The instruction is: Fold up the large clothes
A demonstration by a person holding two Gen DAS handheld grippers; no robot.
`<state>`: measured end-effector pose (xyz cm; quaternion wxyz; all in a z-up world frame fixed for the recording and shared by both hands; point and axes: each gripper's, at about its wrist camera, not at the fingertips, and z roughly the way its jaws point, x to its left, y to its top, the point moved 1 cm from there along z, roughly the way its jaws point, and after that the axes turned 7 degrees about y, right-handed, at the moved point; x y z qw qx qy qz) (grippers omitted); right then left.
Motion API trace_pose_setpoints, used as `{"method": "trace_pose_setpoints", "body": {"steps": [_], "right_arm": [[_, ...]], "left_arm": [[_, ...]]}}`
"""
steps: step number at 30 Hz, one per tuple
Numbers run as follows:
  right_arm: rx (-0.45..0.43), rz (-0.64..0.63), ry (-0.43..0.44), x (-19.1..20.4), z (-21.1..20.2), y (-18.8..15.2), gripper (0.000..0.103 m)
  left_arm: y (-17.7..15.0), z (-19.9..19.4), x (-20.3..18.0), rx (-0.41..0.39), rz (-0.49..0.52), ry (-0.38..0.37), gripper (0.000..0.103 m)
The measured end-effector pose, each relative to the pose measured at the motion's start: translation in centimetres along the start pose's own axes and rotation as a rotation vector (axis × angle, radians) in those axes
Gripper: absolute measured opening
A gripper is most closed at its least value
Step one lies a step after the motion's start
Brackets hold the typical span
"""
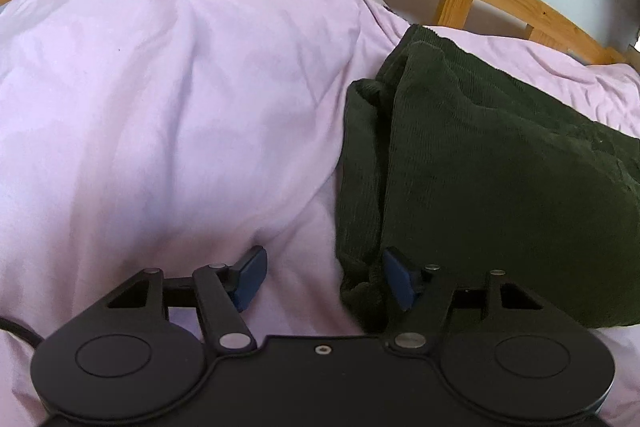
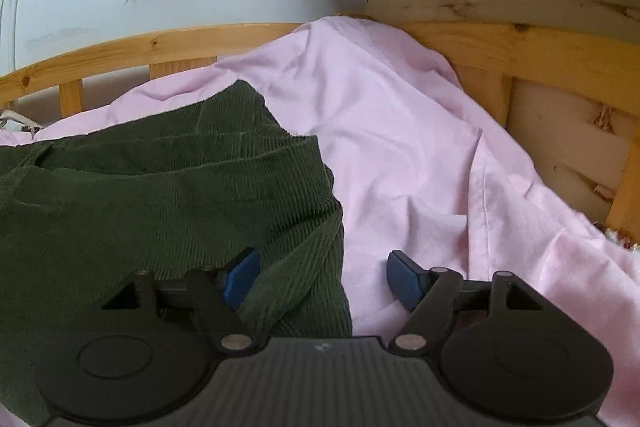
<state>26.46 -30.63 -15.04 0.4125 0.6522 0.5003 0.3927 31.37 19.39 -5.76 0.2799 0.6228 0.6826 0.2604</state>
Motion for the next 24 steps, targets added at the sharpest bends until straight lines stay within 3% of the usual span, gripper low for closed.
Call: {"method": "trace_pose_setpoints", "body": {"steps": [3,7,10,12,17,21,24], "right_arm": [[-0.017,0.038,0.008,-0.4,-1.1,0.0,0.093],[-0.1,0.077,0.019,-0.3,-2.8,0.6,0.103],[-0.151,0.051,0.043,1.2,-3.8,0.7,0.103],[-0.172,-0.008,0.074,2.9,-4.2,0.3,0.103],[-0.222,-0.188,0.167,6.9,-3.6,-0.6,0.103],[-0.167,-0.221,0.223,8.1,-0.7,-1.0,0.103],[-0.056,-0.122,0.274,6.9,2.0,-0.8,0.103]], "left_arm": [[0.0,-0.5,0.1,-0.005,-0.025,-0.002,0.072],[-0.6,-2.3,0.3,-0.031,-0.071,-0.053,0.091],[-1.7,-4.7,-0.5,-0.084,-0.107,-0.083,0.102],[-2.6,-5.9,-1.3,-0.104,-0.133,-0.112,0.102],[-4.9,-6.2,-3.3,-0.021,-0.185,-0.255,0.102],[-5.2,-3.6,-5.2,0.109,-0.202,-0.317,0.102],[-4.6,-2.7,-5.6,0.095,-0.258,-0.319,0.102]]}}
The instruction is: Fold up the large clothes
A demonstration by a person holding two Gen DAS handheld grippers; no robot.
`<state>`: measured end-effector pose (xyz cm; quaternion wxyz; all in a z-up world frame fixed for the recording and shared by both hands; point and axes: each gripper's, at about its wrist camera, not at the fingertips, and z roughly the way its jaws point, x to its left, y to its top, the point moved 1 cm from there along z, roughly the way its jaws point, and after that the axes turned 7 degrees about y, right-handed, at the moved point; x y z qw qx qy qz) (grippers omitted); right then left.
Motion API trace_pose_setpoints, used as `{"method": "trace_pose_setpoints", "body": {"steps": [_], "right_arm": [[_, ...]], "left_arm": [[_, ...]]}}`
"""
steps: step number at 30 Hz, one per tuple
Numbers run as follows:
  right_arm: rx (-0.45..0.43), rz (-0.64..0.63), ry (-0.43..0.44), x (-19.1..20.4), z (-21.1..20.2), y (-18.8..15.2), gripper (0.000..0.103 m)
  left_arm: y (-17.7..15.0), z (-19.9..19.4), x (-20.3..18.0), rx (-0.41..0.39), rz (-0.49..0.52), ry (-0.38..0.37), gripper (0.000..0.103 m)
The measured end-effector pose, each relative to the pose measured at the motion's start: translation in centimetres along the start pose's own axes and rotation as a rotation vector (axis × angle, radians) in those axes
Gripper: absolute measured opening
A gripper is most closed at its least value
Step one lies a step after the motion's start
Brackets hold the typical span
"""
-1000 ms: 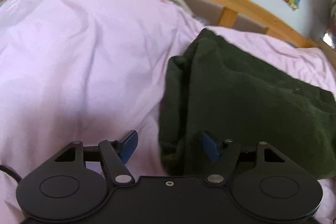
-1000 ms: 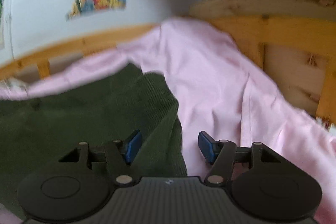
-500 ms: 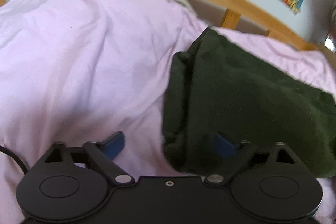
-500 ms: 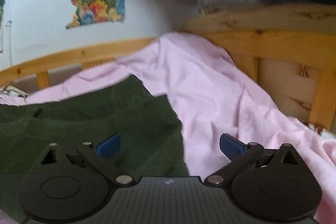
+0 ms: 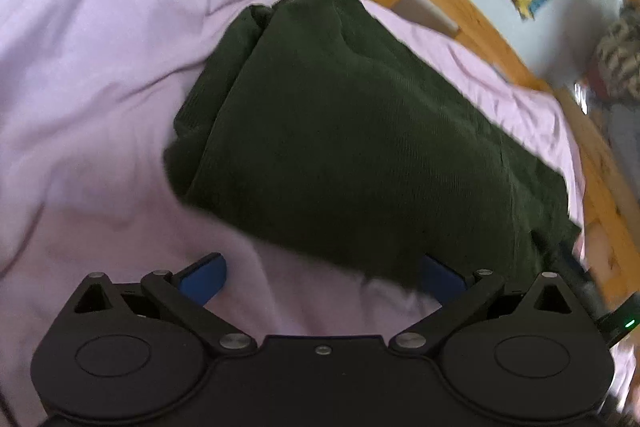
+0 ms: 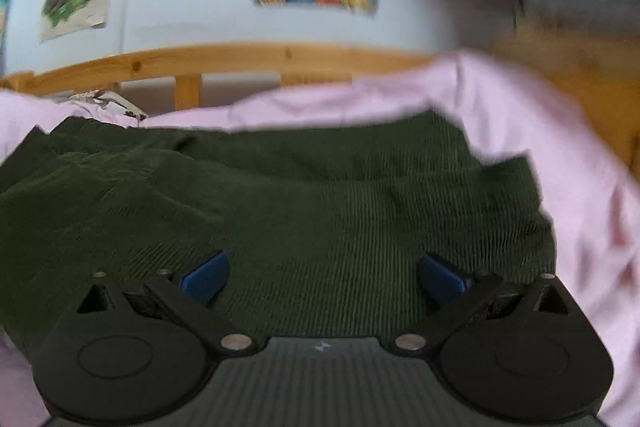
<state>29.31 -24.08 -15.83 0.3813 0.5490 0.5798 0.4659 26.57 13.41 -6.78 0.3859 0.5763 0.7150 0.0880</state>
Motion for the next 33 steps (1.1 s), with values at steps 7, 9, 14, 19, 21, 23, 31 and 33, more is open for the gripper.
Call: {"method": "trace_pose_setpoints", "body": {"steps": [7,9,14,19,21,23,31,33], "right_arm": [[0.004,0.016,0.001,-0.2,0.1,0.0,0.102],[-0.009,0.029,-0.007,-0.2,-0.4,0.1,0.102],[-0.032,0.093,0.042,1.3,-1.9,0.9,0.103],[0.043,0.132,-0.112,1.6,-3.7,1.3,0.103],[0.06,0.226,-0.233,0.3,-6.1,1.0,0.102],[0.056,0.333,-0.301,-1.3,-8.7,0.7,0.103],[0.07,0.747,-0.182,-4.7,-11.2,-3.2,0.081],[0.06,0.798,-0.155,-5.2,-10.2,-3.7,0.071]], "left_arm": [[0.9,1.4,1.4,0.021,-0.11,-0.007,0.102],[0.6,1.2,1.5,0.005,-0.115,-0.016,0.102],[0.2,0.7,1.3,0.021,-0.122,-0.049,0.102],[0.8,1.3,2.1,-0.005,-0.191,-0.019,0.102],[1.2,1.7,2.7,-0.03,-0.263,0.027,0.1],[1.5,1.9,3.1,-0.042,-0.336,0.047,0.092],[1.9,1.6,3.6,-0.054,-0.352,0.093,0.05],[2.1,1.6,3.5,-0.058,-0.351,0.098,0.044]]}}
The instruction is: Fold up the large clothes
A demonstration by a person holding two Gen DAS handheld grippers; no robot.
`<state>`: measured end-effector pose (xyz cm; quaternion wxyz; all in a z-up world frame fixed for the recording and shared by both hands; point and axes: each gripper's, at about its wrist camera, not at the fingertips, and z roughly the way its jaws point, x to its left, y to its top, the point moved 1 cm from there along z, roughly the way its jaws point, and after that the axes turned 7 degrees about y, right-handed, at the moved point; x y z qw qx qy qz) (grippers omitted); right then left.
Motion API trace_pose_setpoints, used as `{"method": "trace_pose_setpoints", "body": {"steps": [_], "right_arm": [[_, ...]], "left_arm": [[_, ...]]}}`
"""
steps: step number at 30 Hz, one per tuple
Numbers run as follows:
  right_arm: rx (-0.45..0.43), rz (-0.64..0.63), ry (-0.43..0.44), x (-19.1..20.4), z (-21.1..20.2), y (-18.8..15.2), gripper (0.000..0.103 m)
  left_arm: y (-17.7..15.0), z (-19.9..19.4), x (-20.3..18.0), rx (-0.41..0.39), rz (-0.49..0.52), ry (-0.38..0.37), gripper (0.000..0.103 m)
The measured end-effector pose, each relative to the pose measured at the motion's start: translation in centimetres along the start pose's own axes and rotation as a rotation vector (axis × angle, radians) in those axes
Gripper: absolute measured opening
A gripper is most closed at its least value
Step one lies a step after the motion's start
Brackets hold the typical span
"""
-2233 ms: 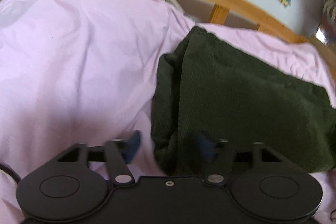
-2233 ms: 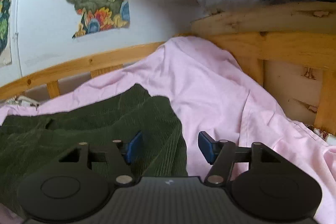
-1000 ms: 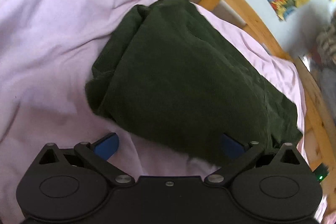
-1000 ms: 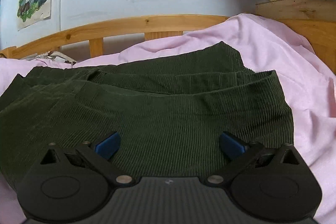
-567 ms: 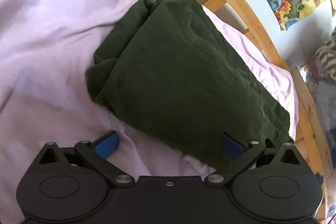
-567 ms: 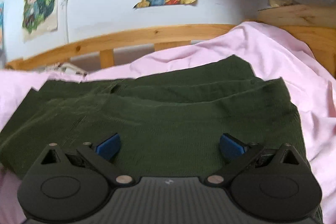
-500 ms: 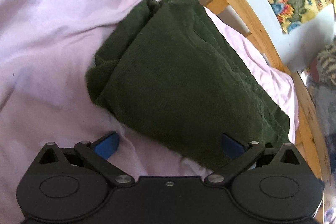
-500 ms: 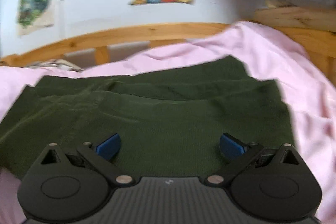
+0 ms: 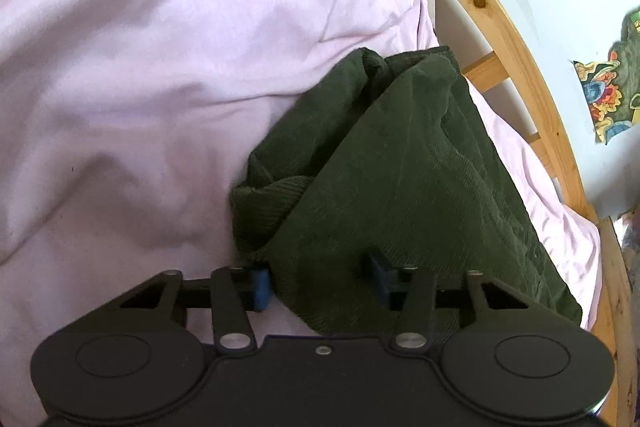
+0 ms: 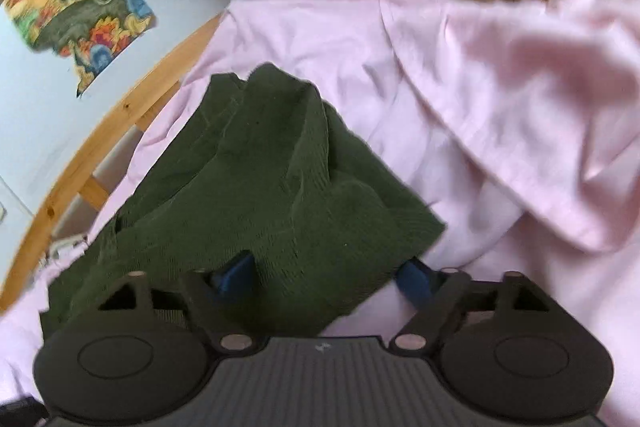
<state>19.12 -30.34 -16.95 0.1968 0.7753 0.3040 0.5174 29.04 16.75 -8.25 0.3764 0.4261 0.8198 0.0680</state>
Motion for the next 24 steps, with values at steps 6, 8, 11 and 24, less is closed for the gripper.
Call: {"method": "trace_pose_setpoints", "body": {"steps": [6,8,11,24], "right_arm": [[-0.014,0.102,0.064,-1.5,0.4,1.7,0.022],[-0.031,0.016,0.094,-0.1,-1.1,1.9,0.018],[-0.036,-0.064,0.158,1.7,-3.9,1.9,0.017],[0.007,-0.207,-0.023,2.9,-3.7,-0.6,0.096]], "left_arm": [[1.0,-1.9,-2.2,-0.051,0.106,-0.019,0.018],[1.5,-3.2,-3.3,-0.092,0.136,-0.042,0.017],[2.1,-6.0,-3.9,-0.155,0.136,-0.094,0.016],[0.2,-7.1,2.5,-0.176,0.151,0.001,0.025]]}}
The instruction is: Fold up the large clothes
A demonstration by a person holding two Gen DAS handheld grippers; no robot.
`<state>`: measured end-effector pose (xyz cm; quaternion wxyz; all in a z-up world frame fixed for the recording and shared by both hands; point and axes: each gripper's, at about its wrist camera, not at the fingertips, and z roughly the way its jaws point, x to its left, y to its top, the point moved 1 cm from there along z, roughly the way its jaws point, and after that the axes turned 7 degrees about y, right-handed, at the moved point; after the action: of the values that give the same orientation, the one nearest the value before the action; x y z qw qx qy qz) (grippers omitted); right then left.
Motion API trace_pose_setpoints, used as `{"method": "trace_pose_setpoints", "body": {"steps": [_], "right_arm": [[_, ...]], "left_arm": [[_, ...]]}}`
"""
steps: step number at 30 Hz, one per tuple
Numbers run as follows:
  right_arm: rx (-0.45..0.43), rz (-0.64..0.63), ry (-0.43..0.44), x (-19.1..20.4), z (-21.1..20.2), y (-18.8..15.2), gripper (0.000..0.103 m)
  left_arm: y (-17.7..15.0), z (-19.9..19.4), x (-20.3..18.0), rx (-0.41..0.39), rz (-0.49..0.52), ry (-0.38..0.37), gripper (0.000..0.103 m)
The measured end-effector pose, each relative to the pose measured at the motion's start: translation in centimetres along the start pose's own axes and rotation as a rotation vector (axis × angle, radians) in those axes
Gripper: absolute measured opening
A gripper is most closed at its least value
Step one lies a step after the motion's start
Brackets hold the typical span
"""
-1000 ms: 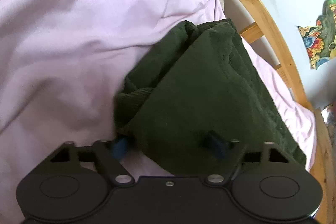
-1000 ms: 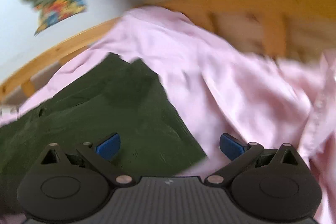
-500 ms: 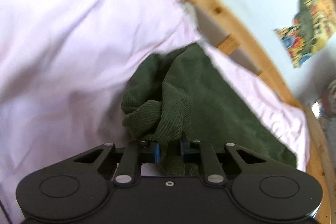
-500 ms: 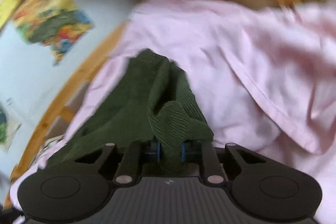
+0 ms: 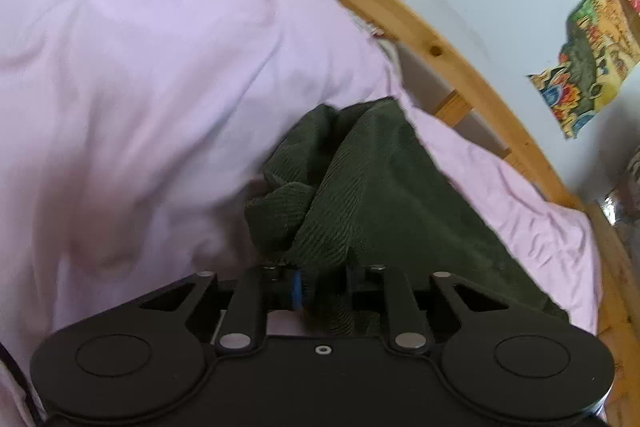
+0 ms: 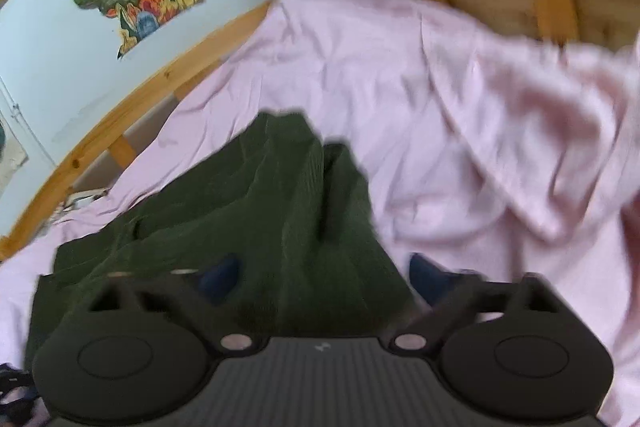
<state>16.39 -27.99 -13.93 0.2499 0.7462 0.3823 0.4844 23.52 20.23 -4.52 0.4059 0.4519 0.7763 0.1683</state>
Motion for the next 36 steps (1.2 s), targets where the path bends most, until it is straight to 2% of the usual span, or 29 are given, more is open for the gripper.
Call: {"method": "trace_pose_setpoints", "body": {"steps": [2,3,4,5,7,10,12,13,15,16,17,18,21,24,27,31,33,35,36], "right_arm": [[-0.079,-0.132,-0.077,1.7,-0.1,0.2,0.096],[-0.119,-0.199,-0.092,2.7,0.0,0.1,0.097],[-0.159,-0.272,-0.08,3.9,0.0,-0.3,0.1],[-0.179,-0.335,-0.052,5.2,0.6,-0.6,0.102],[-0.18,-0.443,0.028,7.7,2.2,-1.5,0.102],[-0.128,-0.607,0.147,11.3,5.5,-3.8,0.102],[-0.116,-0.678,0.161,12.6,7.0,-5.1,0.102],[-0.111,-0.705,0.165,13.0,7.6,-5.8,0.102],[-0.097,-0.748,0.161,13.2,8.8,-7.0,0.102],[-0.06,-0.754,0.156,13.1,9.5,-7.4,0.102],[-0.018,-0.732,0.157,12.7,10.1,-7.7,0.102],[0.003,-0.697,0.168,12.3,10.4,-7.6,0.102],[0.039,-0.598,0.212,11.5,10.7,-6.0,0.102],[0.053,-0.495,0.242,11.0,9.6,-4.1,0.099],[-0.023,-0.284,0.339,8.8,7.1,-0.5,0.099],[-0.035,0.061,0.595,3.3,5.0,3.8,0.1],[0.035,0.239,0.739,0.4,5.9,4.9,0.103],[0.116,0.499,0.916,-2.8,7.5,5.0,0.103],[0.117,0.619,0.961,-4.3,8.0,4.8,0.103]], "left_arm": [[-0.2,0.4,0.4,0.016,-0.019,0.022,0.033],[-0.2,0.6,0.5,0.023,-0.027,0.031,0.035],[-0.3,0.5,0.7,0.021,-0.034,0.034,0.042],[-0.4,0.5,0.9,0.02,-0.04,0.038,0.053],[-0.6,0.6,1.2,0.026,-0.055,0.039,0.067],[-1.0,1.3,1.0,0.051,-0.073,0.012,0.076],[-1.2,1.7,0.8,0.055,-0.064,0.008,0.077],[-1.1,1.8,0.6,0.05,-0.06,0.018,0.072],[-0.9,1.9,0.2,0.039,-0.051,0.019,0.047],[-0.8,1.8,-0.1,0.035,-0.045,0.024,0.037],[-0.6,1.5,-0.5,0.017,-0.03,0.033,0.023],[-0.4,1.2,-0.8,0.003,-0.008,0.022,0.018],[0.1,-0.7,-4.0,-0.073,0.121,-0.031,0.014],[0.1,-3.4,-10.1,-0.172,0.384,-0.148,0.013],[-0.7,-5.8,-16.3,-0.241,0.617,-0.297,0.013],[-3.3,-7.5,-23.1,-0.235,0.906,-0.471,0.013],[-5.3,-7.9,-25.7,-0.198,1.049,-0.537,0.013],[-7.6,-7.9,-27.3,-0.156,1.165,-0.595,0.013],[-8.7,-7.8,-27.7,-0.141,1.21,-0.617,0.013]]}}
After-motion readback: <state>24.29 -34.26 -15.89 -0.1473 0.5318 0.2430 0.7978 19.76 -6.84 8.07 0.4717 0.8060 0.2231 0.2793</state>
